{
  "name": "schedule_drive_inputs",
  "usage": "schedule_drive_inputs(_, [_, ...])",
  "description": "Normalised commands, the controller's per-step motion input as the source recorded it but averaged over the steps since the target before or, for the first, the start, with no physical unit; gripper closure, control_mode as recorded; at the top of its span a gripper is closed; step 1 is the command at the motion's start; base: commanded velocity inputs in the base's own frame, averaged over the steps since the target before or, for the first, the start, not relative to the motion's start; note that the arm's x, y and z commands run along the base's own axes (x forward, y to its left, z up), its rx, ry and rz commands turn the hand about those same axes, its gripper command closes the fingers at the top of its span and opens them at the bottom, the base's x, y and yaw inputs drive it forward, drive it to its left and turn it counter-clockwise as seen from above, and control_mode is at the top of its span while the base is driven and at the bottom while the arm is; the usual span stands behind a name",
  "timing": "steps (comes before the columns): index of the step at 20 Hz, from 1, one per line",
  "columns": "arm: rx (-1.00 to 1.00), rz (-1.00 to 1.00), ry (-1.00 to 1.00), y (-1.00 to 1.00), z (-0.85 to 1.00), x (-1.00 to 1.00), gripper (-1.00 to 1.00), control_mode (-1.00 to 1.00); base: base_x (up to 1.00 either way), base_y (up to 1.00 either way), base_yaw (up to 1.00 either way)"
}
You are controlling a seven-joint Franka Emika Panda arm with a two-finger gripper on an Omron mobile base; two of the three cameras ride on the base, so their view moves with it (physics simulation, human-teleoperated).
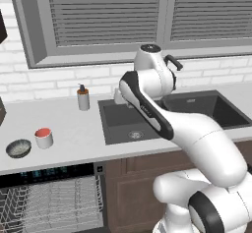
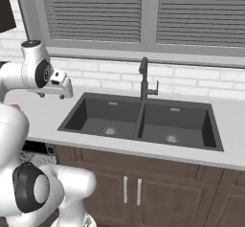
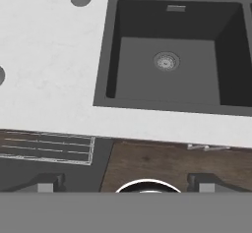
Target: Pick up the cup and bowl from the counter, place them in the dishwasher, and close the dishwasher door.
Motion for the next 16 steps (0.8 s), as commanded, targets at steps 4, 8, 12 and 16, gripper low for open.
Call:
schedule_drive_inputs(4, [0.0,0.0,0.0,0.59,-0.08,0.11,-1.0,-1.0,0.0,0.0,0.0])
schedule_drive_inputs(8, [0.0,0.0,0.0,0.5,0.0,0.22,-1.0,-1.0,0.0,0.0,0.0])
schedule_drive_inputs(12, [0.0,0.0,0.01,0.27,0.0,0.52,-1.0,-1.0,0.0,0.0,0.0])
schedule_drive_inputs(16, [0.0,0.0,0.04,0.13,-0.02,0.57,-1.0,-1.0,0.0,0.0,0.0])
